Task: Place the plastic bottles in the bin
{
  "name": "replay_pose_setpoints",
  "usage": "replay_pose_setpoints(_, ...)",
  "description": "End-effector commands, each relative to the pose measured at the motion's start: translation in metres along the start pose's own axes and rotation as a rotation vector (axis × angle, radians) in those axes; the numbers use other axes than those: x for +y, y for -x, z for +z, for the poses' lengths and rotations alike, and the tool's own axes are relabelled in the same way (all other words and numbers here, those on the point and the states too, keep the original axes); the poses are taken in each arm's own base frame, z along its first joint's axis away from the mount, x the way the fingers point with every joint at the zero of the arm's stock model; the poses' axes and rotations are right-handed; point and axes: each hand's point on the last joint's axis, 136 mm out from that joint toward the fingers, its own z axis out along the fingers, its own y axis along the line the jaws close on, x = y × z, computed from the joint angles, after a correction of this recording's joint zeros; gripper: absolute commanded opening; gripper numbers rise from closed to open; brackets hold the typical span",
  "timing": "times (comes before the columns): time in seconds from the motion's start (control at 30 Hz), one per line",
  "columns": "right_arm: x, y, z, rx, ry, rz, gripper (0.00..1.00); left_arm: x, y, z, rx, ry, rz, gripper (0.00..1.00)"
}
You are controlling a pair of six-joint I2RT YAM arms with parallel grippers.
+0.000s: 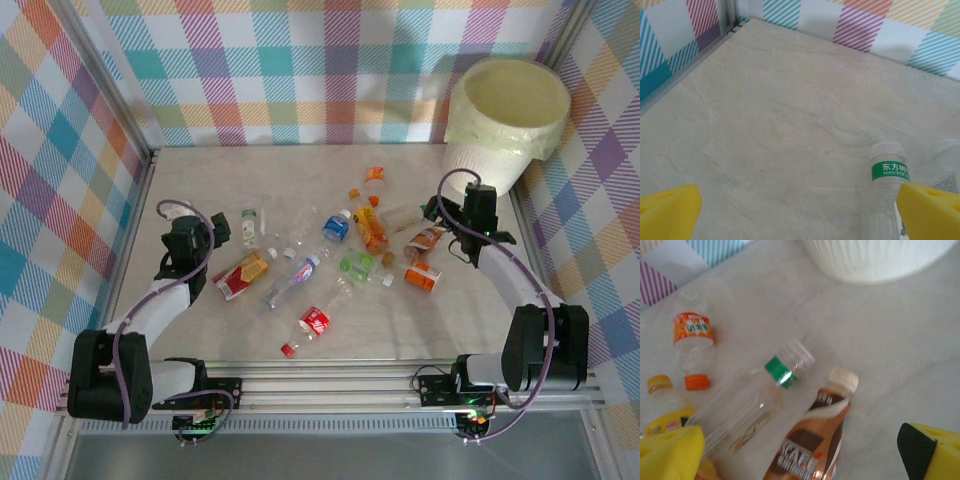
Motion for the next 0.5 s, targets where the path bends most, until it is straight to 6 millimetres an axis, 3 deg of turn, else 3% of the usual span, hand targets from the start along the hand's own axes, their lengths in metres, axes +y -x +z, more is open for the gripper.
replay_pose_setpoints(0.0, -0.012, -0.061, -0.004, 0.3, -0.085, 0.21, 1.0, 0.001, 0.002, -0.015, 0.048, 0.009, -0.113, 1.0)
replay_pose_setpoints(0.23, -0.001, -0.08, 0.015, 0.41, -0.073, 0.276, 1.0, 0.001, 0.002, -0.033, 0.082, -0.008, -0.229, 1.0)
replay_pose_setpoints(0.47, -0.005, -0.085, 0.038, 0.385, -0.19, 0.257, 0.99, 0.003, 0.001, -0.038, 0.09, -0.006, -0.231, 1.0)
